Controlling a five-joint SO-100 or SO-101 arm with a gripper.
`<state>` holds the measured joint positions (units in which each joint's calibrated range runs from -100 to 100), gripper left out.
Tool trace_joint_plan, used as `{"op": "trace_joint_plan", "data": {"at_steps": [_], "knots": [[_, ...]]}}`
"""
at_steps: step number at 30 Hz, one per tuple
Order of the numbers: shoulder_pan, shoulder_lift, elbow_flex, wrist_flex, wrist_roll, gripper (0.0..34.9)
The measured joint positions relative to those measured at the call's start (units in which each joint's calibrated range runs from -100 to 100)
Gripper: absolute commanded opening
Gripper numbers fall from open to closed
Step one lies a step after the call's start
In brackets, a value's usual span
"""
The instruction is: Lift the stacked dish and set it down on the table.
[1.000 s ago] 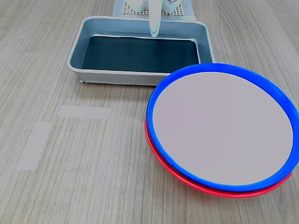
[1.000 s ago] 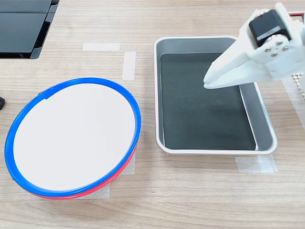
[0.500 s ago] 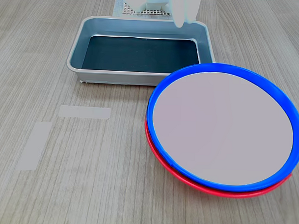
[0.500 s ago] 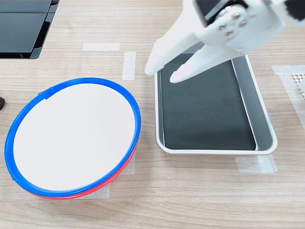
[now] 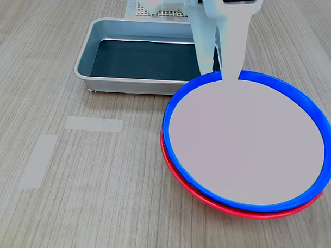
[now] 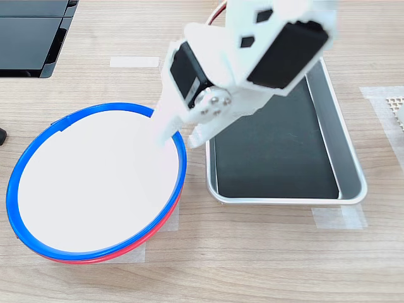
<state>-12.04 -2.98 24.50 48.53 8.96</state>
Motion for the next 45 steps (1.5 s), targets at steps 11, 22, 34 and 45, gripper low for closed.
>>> {"op": "trace_joint_plan", "data": {"at_steps": [11,22,34,45], "knots": [[-0.4,0.6,-1.6,0.0,-1.2,0.2],[-0.4,0.7,-3.0,0.0,-1.6,0.0],[-3.7,-6.9,-4.4,0.2,-4.4,0.0],[-4.2,-10.5,-4.4,-1.1,-5.1,0.0]]}}
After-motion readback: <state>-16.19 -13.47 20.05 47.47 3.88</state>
